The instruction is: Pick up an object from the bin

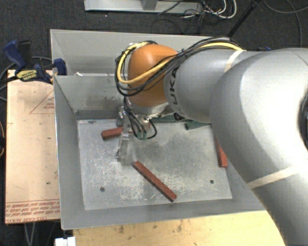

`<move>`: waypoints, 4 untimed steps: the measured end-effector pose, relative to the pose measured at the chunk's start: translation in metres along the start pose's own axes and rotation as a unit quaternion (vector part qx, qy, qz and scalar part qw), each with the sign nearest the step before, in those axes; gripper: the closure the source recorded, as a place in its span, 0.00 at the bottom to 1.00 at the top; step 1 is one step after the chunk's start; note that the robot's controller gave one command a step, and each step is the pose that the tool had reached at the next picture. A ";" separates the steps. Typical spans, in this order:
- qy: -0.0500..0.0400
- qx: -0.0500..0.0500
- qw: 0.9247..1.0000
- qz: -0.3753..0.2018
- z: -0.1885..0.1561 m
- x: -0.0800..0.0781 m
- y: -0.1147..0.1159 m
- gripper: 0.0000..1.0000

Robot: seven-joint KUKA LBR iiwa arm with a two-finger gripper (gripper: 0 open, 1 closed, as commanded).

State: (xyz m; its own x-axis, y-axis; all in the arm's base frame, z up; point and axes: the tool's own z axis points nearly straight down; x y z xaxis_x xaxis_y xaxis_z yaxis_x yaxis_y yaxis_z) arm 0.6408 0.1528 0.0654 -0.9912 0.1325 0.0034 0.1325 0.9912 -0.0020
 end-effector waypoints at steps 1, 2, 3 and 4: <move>-0.004 -0.002 1.000 -0.009 -0.037 0.002 -0.007 0.00; -0.003 -0.002 1.000 0.009 -0.035 -0.005 -0.025 0.00; -0.001 -0.001 1.000 0.000 -0.003 0.001 -0.018 0.00; -0.002 -0.002 1.000 0.000 -0.003 0.000 -0.017 0.00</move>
Offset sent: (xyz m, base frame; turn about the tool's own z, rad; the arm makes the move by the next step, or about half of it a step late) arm -0.0034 -0.0069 0.0346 -0.0192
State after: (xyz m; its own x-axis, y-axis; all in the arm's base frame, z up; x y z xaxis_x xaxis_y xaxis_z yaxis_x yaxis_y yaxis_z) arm 0.6383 0.1361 0.0686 -0.9911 0.1330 -0.0011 0.1330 0.9911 0.0021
